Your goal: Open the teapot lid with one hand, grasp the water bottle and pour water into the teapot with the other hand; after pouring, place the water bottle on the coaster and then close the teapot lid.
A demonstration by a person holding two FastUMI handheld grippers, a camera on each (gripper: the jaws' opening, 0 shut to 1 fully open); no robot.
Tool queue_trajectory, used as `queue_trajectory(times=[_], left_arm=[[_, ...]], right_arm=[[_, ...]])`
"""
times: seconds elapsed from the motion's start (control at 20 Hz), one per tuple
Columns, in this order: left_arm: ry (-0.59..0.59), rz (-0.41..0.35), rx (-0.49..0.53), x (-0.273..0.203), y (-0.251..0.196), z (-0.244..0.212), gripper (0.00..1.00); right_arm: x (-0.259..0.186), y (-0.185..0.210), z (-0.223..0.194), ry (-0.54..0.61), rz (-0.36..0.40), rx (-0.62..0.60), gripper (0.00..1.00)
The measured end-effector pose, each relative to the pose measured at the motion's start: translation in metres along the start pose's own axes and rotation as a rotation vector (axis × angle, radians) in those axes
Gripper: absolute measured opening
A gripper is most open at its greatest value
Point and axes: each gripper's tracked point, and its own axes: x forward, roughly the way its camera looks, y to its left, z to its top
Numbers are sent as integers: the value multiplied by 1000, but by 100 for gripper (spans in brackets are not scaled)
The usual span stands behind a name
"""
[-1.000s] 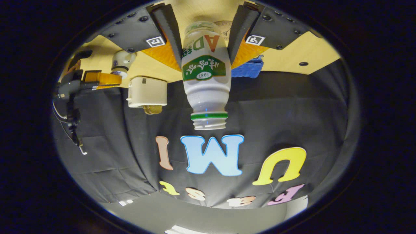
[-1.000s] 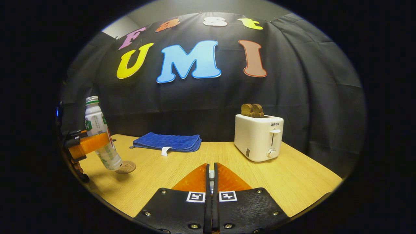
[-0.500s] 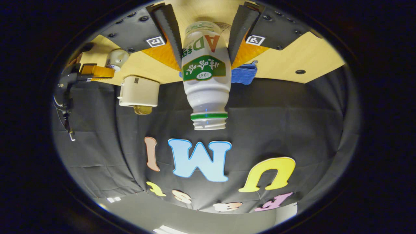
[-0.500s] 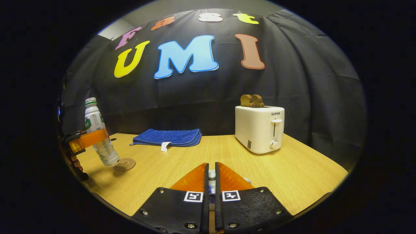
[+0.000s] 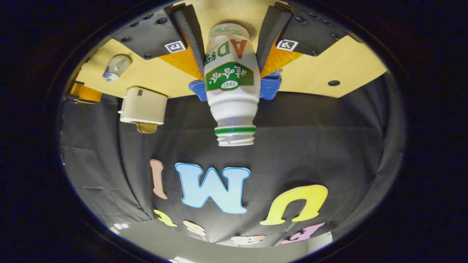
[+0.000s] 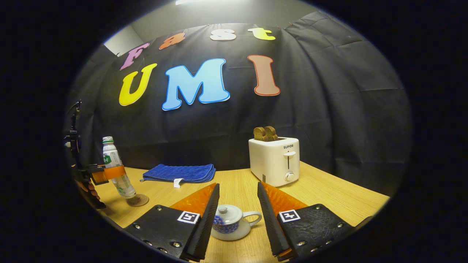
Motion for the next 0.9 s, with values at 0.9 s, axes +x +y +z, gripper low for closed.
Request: queue_trajectory(times=[0.9], left_arm=[[59, 13, 50, 1, 8, -18, 84]], right_arm=[[-1, 8, 1, -6, 24, -31, 64]])
